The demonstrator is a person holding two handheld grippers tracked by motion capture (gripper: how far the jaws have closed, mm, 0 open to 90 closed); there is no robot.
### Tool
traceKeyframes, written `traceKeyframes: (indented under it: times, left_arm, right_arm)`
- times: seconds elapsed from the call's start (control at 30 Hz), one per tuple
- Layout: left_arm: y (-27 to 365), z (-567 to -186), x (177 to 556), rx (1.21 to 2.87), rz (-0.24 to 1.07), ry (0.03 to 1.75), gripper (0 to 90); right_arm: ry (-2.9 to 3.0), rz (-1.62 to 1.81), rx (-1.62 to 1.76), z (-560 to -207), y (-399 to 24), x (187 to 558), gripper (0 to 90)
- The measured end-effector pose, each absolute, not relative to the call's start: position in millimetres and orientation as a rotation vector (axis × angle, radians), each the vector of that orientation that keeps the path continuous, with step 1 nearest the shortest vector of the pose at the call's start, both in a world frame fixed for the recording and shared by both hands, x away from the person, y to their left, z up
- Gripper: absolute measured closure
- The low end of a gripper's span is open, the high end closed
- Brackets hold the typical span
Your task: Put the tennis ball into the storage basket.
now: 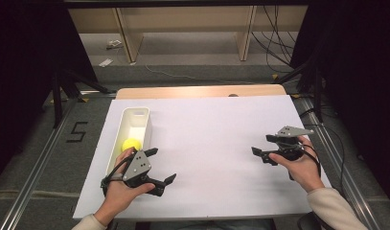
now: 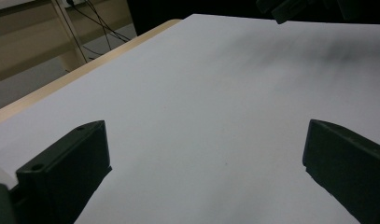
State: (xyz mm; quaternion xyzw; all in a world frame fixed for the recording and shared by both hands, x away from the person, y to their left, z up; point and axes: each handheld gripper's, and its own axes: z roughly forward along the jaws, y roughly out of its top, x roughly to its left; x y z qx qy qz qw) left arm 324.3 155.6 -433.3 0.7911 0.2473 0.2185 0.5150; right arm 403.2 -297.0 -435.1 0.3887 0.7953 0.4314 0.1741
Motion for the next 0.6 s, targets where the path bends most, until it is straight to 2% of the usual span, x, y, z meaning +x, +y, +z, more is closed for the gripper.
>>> traceKeyframes:
  times: [0.6]
  left_arm:
    - [155.8, -431.8, 323.7, 1.896, 0.537, 0.591, 0.2]
  right_arm:
    - [2.213, 1.238, 1.117, -438.7, -315.9, 385.6, 18.5]
